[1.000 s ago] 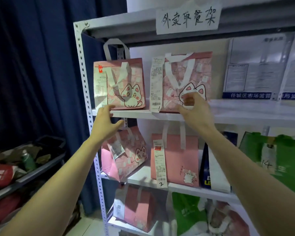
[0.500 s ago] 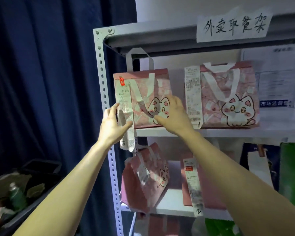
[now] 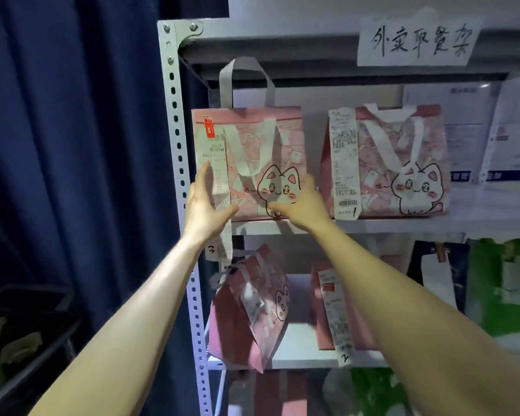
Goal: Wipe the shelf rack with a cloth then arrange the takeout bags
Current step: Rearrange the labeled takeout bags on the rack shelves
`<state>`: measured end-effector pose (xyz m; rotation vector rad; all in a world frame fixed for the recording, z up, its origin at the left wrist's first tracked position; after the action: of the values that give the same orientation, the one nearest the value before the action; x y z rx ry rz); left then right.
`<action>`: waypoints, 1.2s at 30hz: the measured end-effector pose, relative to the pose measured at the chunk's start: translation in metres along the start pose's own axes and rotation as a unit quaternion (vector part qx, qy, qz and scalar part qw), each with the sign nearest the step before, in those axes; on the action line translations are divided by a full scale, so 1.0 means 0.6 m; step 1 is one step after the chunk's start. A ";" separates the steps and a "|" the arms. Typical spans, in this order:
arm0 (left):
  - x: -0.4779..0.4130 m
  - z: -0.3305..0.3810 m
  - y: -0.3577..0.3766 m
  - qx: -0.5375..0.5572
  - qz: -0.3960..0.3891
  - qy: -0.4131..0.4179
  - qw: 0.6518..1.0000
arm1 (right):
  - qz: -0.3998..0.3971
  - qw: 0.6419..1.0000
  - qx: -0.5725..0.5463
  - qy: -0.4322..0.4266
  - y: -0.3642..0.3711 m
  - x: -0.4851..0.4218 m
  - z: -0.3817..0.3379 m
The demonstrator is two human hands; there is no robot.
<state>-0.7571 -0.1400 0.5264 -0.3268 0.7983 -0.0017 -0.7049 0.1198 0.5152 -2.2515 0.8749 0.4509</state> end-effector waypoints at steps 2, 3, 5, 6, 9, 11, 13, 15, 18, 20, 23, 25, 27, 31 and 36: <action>0.018 0.015 -0.015 0.011 0.017 0.006 1.000 | 0.010 1.000 0.001 -0.018 -0.021 0.026 -0.015; 0.029 0.025 -0.023 0.014 0.024 0.008 1.000 | 0.016 1.000 0.001 -0.026 -0.033 0.041 -0.023; 0.058 0.049 -0.039 0.018 0.036 0.013 0.999 | 0.030 0.999 -0.005 -0.042 -0.061 0.074 -0.042; 0.075 0.063 -0.049 0.017 0.043 0.017 0.999 | 0.035 0.998 -0.013 -0.050 -0.076 0.092 -0.052; 0.132 0.115 -0.078 0.013 0.069 0.045 0.996 | 0.032 0.996 -0.051 -0.066 -0.120 0.153 -0.077; 0.175 0.154 -0.093 0.004 0.085 0.067 0.994 | 0.030 0.994 -0.078 -0.073 -0.155 0.198 -0.084; 0.222 0.194 -0.097 0.001 0.095 0.077 0.992 | 0.030 0.991 -0.105 -0.077 -0.200 0.247 -0.081; 0.269 0.237 -0.083 0.016 0.092 0.079 0.992 | 0.036 0.989 -0.117 -0.077 -0.254 0.298 -0.069; 0.326 0.303 -0.021 0.051 0.056 0.073 0.994 | 0.050 0.991 -0.113 -0.054 -0.346 0.363 -0.022; 0.354 0.347 0.040 0.076 0.029 0.075 0.994 | 0.072 0.989 -0.122 -0.028 -0.416 0.393 0.029; 0.385 0.408 0.142 0.094 -0.011 0.077 0.993 | 0.098 0.988 -0.120 0.007 -0.518 0.419 0.109; 0.398 0.446 0.211 0.105 -0.033 0.085 0.990 | 0.120 0.987 -0.103 0.026 -0.584 0.424 0.157; 0.399 0.481 0.278 0.114 -0.047 0.101 0.987 | 0.141 0.985 -0.091 0.038 -0.640 0.417 0.203; 0.375 0.528 0.405 0.128 -0.063 0.117 0.983 | 0.174 0.981 -0.066 0.048 -0.728 0.376 0.284; 0.307 0.559 0.547 0.158 -0.065 0.119 0.978 | 0.208 0.975 -0.063 0.039 -0.808 0.277 0.351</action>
<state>-0.4319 0.2451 0.5207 -0.0775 0.9957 -0.2931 -0.2644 0.4555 0.5020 -2.2076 1.4029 0.6236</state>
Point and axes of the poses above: each hand's wrist, its own x-axis away from the middle knuckle, its own y-axis out of the palm, z = x × y, the point moved 10 cm from there along -x, towards the middle knuckle, and after that the axes turned 2 degrees about z, right-handed, at the moved point
